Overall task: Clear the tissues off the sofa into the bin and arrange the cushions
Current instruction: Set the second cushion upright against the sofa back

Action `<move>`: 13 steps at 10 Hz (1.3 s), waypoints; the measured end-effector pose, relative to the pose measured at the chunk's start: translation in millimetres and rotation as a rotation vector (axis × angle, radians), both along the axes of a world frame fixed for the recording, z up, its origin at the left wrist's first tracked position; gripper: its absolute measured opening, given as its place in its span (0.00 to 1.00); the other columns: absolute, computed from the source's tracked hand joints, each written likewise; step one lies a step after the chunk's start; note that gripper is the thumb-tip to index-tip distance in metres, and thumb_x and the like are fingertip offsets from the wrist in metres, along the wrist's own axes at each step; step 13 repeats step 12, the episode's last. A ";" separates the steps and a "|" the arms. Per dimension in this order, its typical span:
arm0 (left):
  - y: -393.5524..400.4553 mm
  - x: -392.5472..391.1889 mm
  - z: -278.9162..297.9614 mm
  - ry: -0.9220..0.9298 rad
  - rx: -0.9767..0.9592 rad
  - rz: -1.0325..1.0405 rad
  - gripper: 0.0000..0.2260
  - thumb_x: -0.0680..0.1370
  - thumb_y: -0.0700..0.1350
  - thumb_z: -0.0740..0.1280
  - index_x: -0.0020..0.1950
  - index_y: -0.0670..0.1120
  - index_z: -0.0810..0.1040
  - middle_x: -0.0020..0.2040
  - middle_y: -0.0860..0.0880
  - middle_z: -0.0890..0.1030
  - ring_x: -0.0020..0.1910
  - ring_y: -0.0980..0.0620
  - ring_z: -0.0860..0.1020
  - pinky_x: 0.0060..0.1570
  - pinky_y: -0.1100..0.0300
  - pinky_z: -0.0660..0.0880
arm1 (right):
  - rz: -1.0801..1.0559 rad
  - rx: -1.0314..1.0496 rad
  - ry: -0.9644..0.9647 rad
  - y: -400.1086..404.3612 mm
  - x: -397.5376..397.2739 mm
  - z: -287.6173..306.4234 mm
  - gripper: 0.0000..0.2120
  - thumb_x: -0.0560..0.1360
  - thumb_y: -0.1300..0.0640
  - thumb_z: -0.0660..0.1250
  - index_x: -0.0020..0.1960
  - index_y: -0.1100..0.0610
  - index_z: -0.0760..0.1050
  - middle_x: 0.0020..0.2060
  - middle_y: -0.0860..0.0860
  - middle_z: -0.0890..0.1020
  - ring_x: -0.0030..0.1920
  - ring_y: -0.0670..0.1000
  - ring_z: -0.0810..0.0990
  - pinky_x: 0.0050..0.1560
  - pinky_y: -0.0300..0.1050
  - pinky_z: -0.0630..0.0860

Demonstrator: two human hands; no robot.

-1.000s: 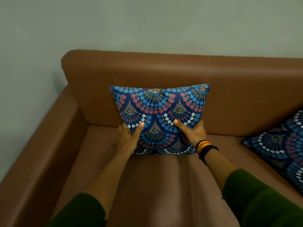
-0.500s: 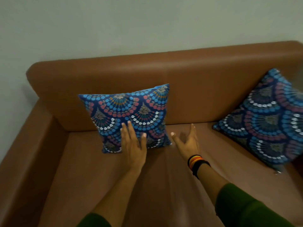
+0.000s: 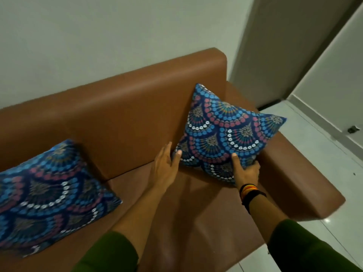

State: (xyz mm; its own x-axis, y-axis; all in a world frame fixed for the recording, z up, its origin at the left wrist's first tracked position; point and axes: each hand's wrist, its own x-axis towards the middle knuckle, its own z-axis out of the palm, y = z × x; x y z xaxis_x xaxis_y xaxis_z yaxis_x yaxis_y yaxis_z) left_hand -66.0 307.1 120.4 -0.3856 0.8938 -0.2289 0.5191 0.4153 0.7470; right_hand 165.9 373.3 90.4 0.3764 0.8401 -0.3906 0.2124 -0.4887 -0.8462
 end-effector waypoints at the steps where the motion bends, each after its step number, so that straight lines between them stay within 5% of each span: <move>1: 66.8 21.7 -17.0 -0.082 -0.042 0.013 0.35 0.81 0.69 0.55 0.83 0.55 0.55 0.83 0.50 0.61 0.80 0.46 0.61 0.77 0.44 0.63 | -0.029 -0.031 0.073 32.2 29.1 -21.6 0.55 0.67 0.34 0.74 0.80 0.56 0.49 0.77 0.57 0.63 0.74 0.63 0.67 0.71 0.64 0.69; 2: 112.6 30.3 -38.2 -0.213 -0.033 0.025 0.43 0.72 0.79 0.57 0.82 0.60 0.54 0.81 0.53 0.63 0.79 0.47 0.65 0.76 0.40 0.65 | 0.051 0.011 0.141 54.1 40.8 -33.1 0.51 0.67 0.36 0.76 0.79 0.51 0.53 0.74 0.53 0.69 0.70 0.59 0.73 0.69 0.62 0.72; 4: 121.3 28.7 -26.4 -0.350 -0.129 0.116 0.50 0.70 0.76 0.66 0.83 0.54 0.52 0.83 0.50 0.59 0.80 0.44 0.61 0.77 0.41 0.62 | 0.153 0.112 0.233 58.4 35.5 -27.0 0.42 0.68 0.36 0.76 0.75 0.44 0.62 0.70 0.45 0.75 0.67 0.51 0.76 0.66 0.58 0.76; 6: 28.8 4.9 -8.3 -0.435 0.042 0.362 0.43 0.72 0.68 0.73 0.80 0.56 0.57 0.74 0.59 0.67 0.72 0.56 0.67 0.74 0.52 0.66 | 0.388 0.151 0.195 51.1 -17.1 20.9 0.38 0.68 0.36 0.75 0.74 0.42 0.64 0.69 0.44 0.76 0.66 0.49 0.77 0.65 0.57 0.76; 8: -37.0 -59.4 -26.8 -0.359 0.128 0.542 0.35 0.75 0.62 0.73 0.77 0.56 0.61 0.70 0.58 0.72 0.69 0.56 0.72 0.70 0.55 0.70 | 0.688 0.155 0.188 53.2 -113.2 16.7 0.39 0.70 0.39 0.75 0.76 0.45 0.62 0.67 0.43 0.75 0.62 0.48 0.76 0.62 0.48 0.74; 9: -43.5 -78.4 -41.5 -0.358 0.138 0.498 0.35 0.76 0.60 0.73 0.77 0.58 0.59 0.72 0.58 0.70 0.70 0.56 0.70 0.73 0.53 0.69 | 0.710 0.125 0.139 50.2 -132.4 -10.5 0.37 0.72 0.39 0.73 0.74 0.50 0.63 0.62 0.44 0.76 0.56 0.45 0.75 0.56 0.40 0.74; 10: -45.2 -82.9 -56.5 -0.408 0.099 0.468 0.41 0.75 0.66 0.71 0.80 0.61 0.52 0.80 0.57 0.62 0.78 0.53 0.63 0.78 0.48 0.63 | 0.700 0.092 0.047 45.7 -132.3 -22.8 0.42 0.68 0.27 0.68 0.69 0.55 0.67 0.43 0.38 0.71 0.40 0.38 0.70 0.40 0.32 0.68; 11: -54.6 -79.4 -52.1 -0.337 0.070 0.465 0.47 0.74 0.71 0.67 0.82 0.60 0.42 0.84 0.56 0.52 0.82 0.51 0.55 0.80 0.45 0.58 | 0.717 0.099 0.109 33.8 -132.5 -1.7 0.40 0.75 0.37 0.68 0.79 0.46 0.54 0.67 0.43 0.72 0.60 0.41 0.74 0.58 0.35 0.68; 12: -73.3 -84.3 -19.9 0.000 0.115 0.458 0.42 0.80 0.67 0.60 0.83 0.55 0.39 0.85 0.55 0.45 0.83 0.53 0.47 0.81 0.48 0.53 | 0.659 0.008 0.086 -18.7 -111.3 27.4 0.45 0.76 0.42 0.68 0.81 0.48 0.44 0.80 0.48 0.57 0.77 0.50 0.62 0.68 0.46 0.62; 13: -73.3 -84.3 -19.9 0.000 0.115 0.458 0.42 0.80 0.67 0.60 0.83 0.55 0.39 0.85 0.55 0.45 0.83 0.53 0.47 0.81 0.48 0.53 | 0.659 0.008 0.086 -18.7 -111.3 27.4 0.45 0.76 0.42 0.68 0.81 0.48 0.44 0.80 0.48 0.57 0.77 0.50 0.62 0.68 0.46 0.62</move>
